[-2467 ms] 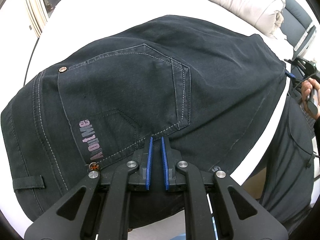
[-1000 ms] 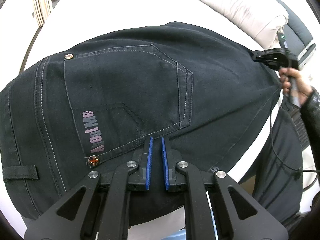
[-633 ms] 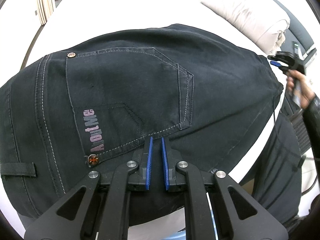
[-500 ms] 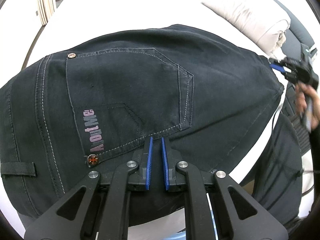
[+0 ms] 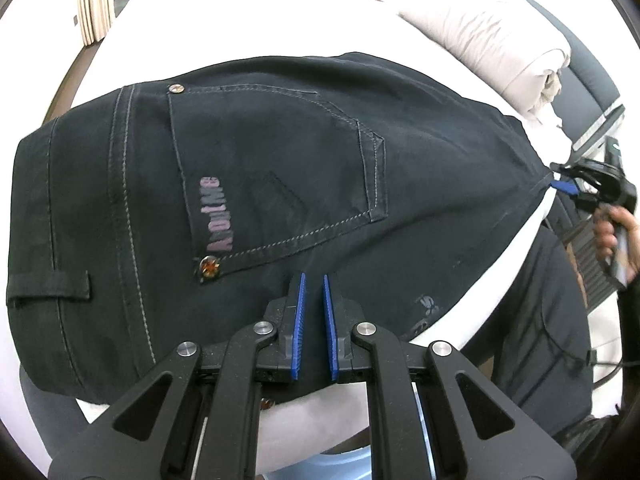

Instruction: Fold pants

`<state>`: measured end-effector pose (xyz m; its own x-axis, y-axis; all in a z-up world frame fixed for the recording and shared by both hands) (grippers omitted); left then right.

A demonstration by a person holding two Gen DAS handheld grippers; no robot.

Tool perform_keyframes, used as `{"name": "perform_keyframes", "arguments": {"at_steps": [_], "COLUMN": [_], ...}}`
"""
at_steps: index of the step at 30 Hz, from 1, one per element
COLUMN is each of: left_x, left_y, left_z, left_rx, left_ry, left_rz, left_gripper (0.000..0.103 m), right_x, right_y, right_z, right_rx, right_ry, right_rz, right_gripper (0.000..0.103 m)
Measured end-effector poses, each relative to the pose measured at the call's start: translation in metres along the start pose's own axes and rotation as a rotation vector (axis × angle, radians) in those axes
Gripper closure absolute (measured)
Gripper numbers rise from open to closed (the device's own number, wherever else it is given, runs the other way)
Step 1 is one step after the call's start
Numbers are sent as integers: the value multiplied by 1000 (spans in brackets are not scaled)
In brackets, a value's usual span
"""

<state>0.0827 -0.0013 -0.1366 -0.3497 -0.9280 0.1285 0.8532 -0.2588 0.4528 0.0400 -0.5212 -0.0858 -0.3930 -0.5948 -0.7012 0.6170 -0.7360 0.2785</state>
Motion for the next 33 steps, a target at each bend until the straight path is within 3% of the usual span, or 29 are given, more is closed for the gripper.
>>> {"name": "perform_keyframes", "arguments": {"at_steps": [1, 3, 7, 10, 12, 14, 16, 23, 25, 27, 29, 33], "left_x": [-1, -1, -3, -8, -10, -11, -14, -16, -16, -15, -16, -15], "left_y": [-1, -1, 1, 1, 0, 0, -1, -2, -2, -2, -1, -1], "left_z": [0, -1, -2, -2, -1, -2, -1, 0, 0, 0, 0, 0], "left_rx": [1, 0, 0, 1, 2, 4, 7, 7, 7, 7, 6, 4], "left_ry": [-2, -3, -7, -27, -37, -40, -42, -44, -44, -44, -44, -43], "left_rz": [3, 7, 4, 17, 26, 30, 32, 34, 34, 34, 34, 31], "left_gripper": [94, 94, 94, 94, 94, 94, 94, 94, 94, 94, 94, 94], "right_x": [-14, -33, -62, -73, -76, -73, -54, -53, -55, -59, -57, -52], "right_y": [-15, -41, -78, -94, -84, -83, -114, -118, -121, -123, -124, -131], "right_z": [-4, -20, -69, -100, -118, -120, -94, -102, -109, -111, -109, -101], "right_rx": [-45, -115, -280, -370, -396, -402, -394, -397, -388, -387, -384, -372], "right_ry": [109, 228, 356, 381, 394, 394, 404, 418, 416, 396, 361, 339], "right_rz": [3, -6, -71, -118, -159, -176, -194, -214, -218, -190, -149, -119], "right_gripper": [49, 49, 49, 49, 49, 49, 49, 49, 54, 78, 95, 99]}}
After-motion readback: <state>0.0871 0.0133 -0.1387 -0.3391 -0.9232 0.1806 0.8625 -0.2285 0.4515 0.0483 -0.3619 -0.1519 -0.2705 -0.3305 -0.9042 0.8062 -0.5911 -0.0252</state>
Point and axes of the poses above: each gripper's, at about its wrist camera, not at the fingertips, and z roughly against the way its jaws point, x to its right, y to its top, the point moved 1 cm from there along -z, roughly the way its jaws point, and after that the axes turned 8 degrees about y, right-handed, at the moved point
